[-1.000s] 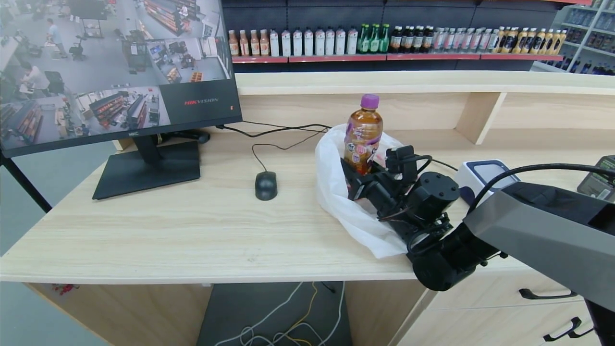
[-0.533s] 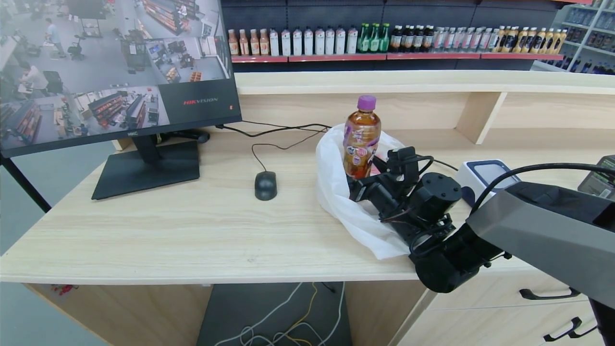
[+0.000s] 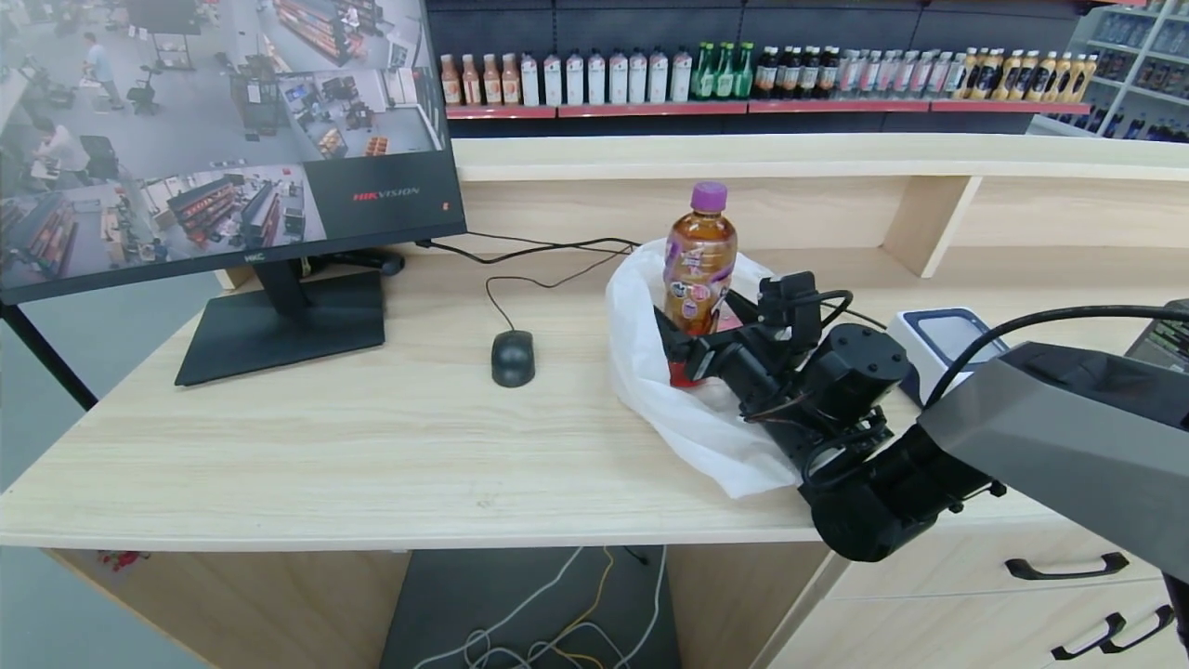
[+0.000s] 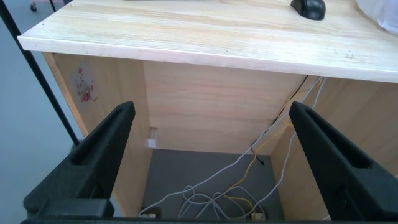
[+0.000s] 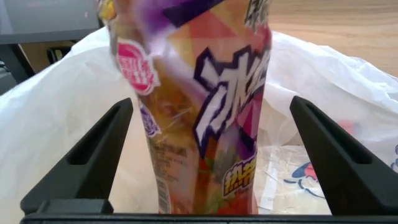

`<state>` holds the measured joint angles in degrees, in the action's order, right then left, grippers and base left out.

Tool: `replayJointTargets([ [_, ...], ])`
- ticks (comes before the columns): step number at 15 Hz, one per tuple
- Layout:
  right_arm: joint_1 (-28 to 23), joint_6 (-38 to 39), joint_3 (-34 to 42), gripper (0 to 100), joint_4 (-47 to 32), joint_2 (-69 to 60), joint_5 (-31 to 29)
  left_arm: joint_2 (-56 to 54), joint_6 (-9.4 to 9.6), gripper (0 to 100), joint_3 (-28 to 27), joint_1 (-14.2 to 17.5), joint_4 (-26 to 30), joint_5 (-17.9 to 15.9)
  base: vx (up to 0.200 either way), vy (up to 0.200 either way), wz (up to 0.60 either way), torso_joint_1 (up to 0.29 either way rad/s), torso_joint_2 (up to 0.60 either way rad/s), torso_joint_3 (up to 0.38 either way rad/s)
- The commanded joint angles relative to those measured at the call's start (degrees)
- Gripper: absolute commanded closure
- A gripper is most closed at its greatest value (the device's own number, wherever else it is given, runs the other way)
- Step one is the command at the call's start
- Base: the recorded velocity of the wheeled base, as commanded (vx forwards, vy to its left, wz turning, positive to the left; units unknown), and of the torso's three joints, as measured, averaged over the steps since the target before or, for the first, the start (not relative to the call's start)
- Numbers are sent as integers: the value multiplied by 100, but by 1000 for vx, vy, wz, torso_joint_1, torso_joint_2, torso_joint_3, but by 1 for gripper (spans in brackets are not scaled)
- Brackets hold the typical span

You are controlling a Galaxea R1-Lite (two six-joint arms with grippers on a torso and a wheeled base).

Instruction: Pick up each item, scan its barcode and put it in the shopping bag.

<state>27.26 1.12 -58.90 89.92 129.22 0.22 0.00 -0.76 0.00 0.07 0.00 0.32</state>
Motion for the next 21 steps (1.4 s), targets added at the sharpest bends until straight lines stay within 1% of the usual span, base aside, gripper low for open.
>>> replayJointTargets([
  [1,16,2,116,0,8,-231,4,0,-4,0,0,1,0,3,0,0,0,0,0,0],
  [7,60,-24,547,0,8,-732,4,0,-4,0,0,1,0,3,0,0,0,0,0,0],
  [10,87,-24,995,0,8,-1066,13,0,-4,0,0,1,0,3,0,0,0,0,0,0],
  [11,166,-24,1188,0,8,-1241,4,0,-4,0,0,1,0,3,0,0,0,0,0,0],
  [12,262,-7,1549,0,8,-1540,13,0,-4,0,0,1,0,3,0,0,0,0,0,0],
  [16,271,-7,2990,0,8,-2736,31,0,-4,0,0,1,0,3,0,0,0,0,0,0],
  [21,306,2,3957,0,8,-3729,31,0,-4,0,0,1,0,3,0,0,0,0,0,0],
])
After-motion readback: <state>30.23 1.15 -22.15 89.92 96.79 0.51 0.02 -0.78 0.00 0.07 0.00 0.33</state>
